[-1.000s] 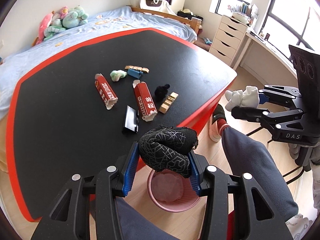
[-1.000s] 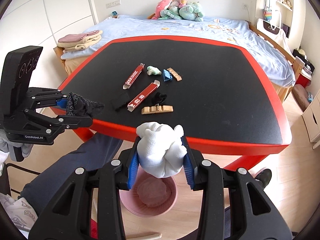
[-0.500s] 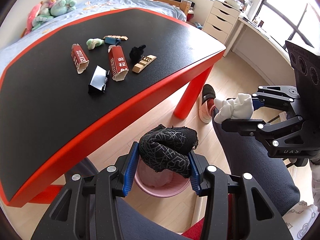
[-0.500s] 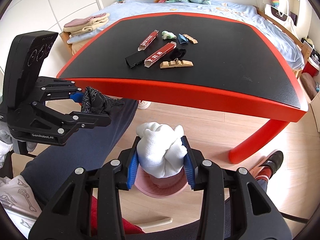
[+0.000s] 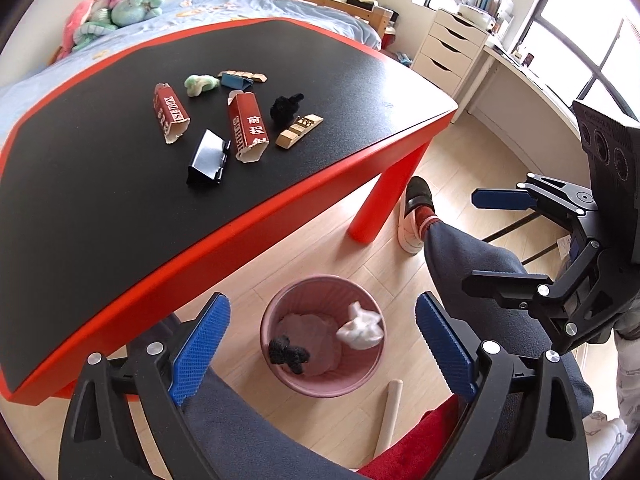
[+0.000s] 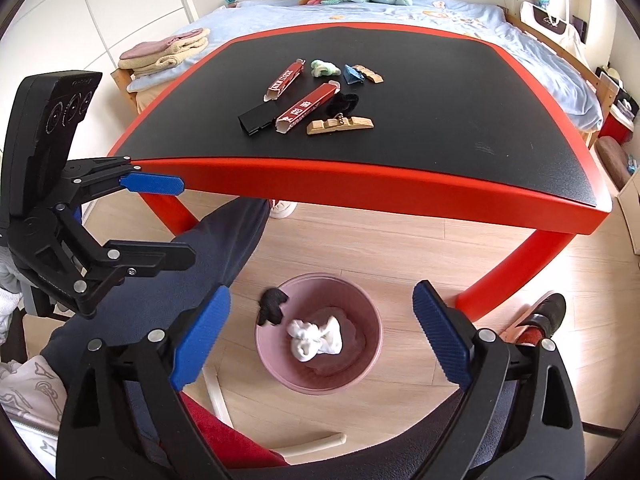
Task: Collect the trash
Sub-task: 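Open both tools to drop the glove and sock into the wastebasket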
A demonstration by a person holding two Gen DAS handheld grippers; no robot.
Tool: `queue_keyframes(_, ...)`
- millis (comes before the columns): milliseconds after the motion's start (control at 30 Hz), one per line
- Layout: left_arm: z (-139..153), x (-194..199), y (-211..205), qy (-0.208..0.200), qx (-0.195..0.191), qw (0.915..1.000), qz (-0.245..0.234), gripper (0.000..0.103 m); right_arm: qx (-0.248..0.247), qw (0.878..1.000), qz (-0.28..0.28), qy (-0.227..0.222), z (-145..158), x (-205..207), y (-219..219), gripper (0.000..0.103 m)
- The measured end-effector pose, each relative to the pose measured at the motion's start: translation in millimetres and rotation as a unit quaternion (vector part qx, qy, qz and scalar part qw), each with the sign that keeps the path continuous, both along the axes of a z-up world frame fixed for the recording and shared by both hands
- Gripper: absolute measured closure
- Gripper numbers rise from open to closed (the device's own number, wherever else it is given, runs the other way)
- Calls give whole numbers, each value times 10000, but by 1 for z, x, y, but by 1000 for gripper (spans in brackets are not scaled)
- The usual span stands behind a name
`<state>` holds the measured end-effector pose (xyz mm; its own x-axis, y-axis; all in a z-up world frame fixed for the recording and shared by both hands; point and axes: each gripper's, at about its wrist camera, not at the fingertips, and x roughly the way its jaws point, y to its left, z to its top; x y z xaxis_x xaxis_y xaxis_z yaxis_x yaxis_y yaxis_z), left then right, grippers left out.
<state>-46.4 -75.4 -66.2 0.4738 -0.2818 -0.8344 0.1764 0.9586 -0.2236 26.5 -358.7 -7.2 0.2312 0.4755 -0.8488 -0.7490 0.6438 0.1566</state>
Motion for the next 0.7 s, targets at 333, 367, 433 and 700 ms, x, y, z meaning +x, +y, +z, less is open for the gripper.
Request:
queue_keyframes(333,0,2,10,39,-23,9998,187,8,-2,9999,-66,96,-6,1,-2,5)
queue_keyframes(367,0,2,11,43,-32,9998,200,8,6,9999,-72,102,-6,1,-2,5)
queue_keyframes(433,0,2,12,48,-47,9997,218,8,21,9999,-96,100,-6,2,-3,5)
queue_keyframes(700,2,6,18,39,-52,9995,294,8,90,9998,-131,110,-2,5,-5,5)
